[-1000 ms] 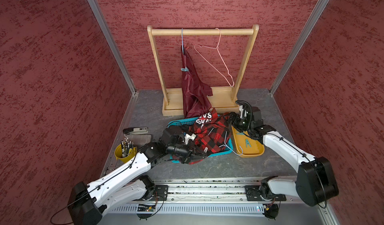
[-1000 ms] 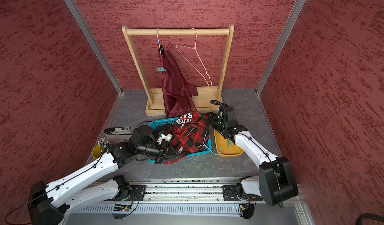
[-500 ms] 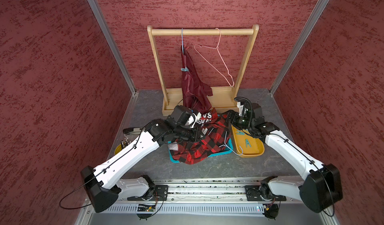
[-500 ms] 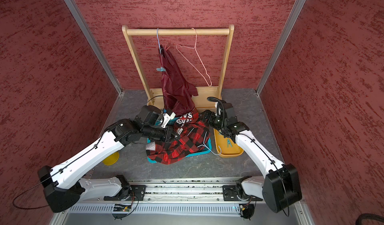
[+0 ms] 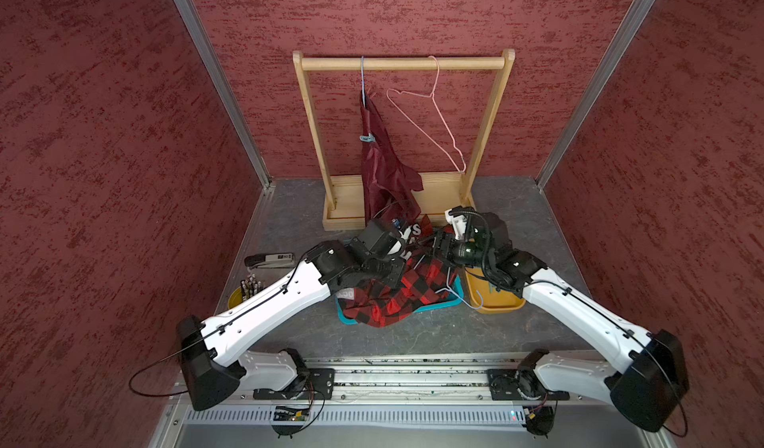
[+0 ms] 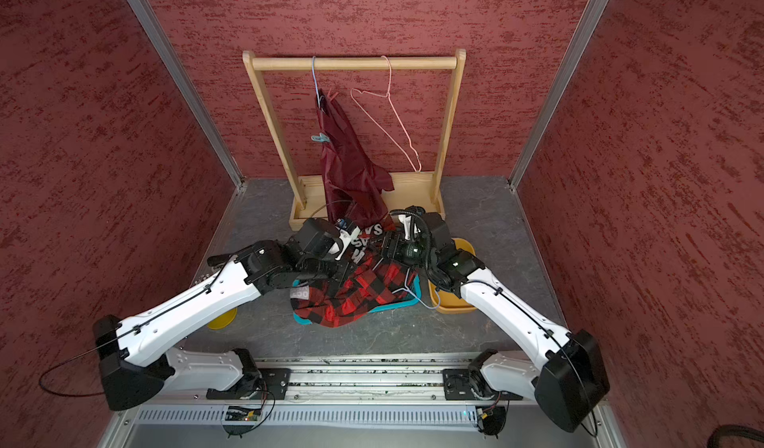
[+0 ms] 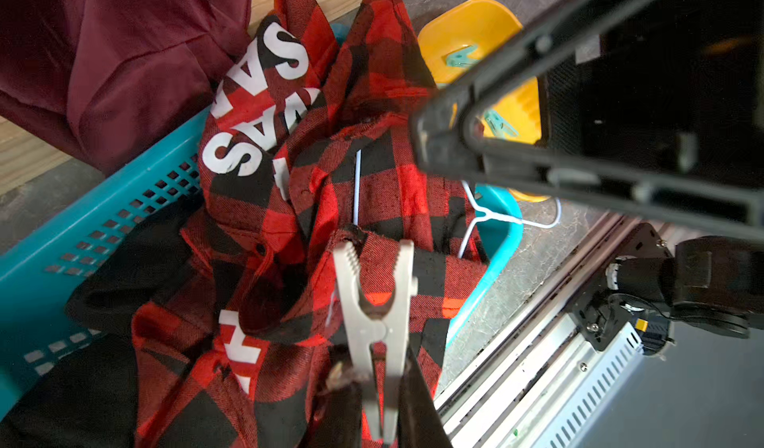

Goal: Remove the clothespins securing long-sleeve shirts to the hanger
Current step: Place the clamp in the storage box.

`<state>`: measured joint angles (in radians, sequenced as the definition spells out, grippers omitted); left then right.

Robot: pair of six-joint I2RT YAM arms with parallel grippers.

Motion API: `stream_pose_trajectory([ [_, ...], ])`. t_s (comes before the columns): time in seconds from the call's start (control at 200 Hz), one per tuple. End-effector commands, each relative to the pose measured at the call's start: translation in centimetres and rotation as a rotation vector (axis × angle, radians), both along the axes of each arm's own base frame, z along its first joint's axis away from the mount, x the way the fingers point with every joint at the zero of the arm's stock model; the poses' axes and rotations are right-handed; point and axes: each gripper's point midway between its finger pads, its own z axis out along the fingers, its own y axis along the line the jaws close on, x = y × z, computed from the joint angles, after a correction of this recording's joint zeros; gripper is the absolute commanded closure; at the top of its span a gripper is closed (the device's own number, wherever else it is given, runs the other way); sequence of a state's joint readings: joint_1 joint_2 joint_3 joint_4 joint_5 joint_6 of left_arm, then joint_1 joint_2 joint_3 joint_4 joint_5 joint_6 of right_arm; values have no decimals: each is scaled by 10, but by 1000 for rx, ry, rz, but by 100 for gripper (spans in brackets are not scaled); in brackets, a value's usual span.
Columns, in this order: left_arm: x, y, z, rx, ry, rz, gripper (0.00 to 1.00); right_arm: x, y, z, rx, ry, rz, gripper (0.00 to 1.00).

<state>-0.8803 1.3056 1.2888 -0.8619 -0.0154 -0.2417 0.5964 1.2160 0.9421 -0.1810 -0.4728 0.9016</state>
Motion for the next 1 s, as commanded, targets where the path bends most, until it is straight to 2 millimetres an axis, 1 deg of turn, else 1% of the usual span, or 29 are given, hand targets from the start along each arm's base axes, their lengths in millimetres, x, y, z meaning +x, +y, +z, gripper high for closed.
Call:
stream_pose_trajectory([
  [0.0,11,-5,12,-7,-70,-7,96,0,18,25,76,-41,26,27],
  [0.095,12,-5,10,2,-67,-6,96,-3,28,26,85,-42,51,29],
  [0.155,12,-7,11,-8,-68,-10,96,-4,33,22,79,-34,61,31],
  [0.276,12,-12,14,-32,-64,-19,96,-3,39,15,70,-23,67,34],
  [0.406,11,-15,14,-43,-55,-26,96,1,43,17,72,-28,65,39],
  [0.536,11,-16,12,-42,-50,-28,96,2,46,17,73,-28,71,49],
  [0.676,10,-19,11,-49,-43,-34,96,3,47,15,72,-26,71,55],
  [0.781,10,-20,10,-53,-37,-34,96,3,48,16,77,-27,73,64],
  [0.997,11,-20,6,-53,-28,-23,94,2,47,15,78,-25,73,79],
])
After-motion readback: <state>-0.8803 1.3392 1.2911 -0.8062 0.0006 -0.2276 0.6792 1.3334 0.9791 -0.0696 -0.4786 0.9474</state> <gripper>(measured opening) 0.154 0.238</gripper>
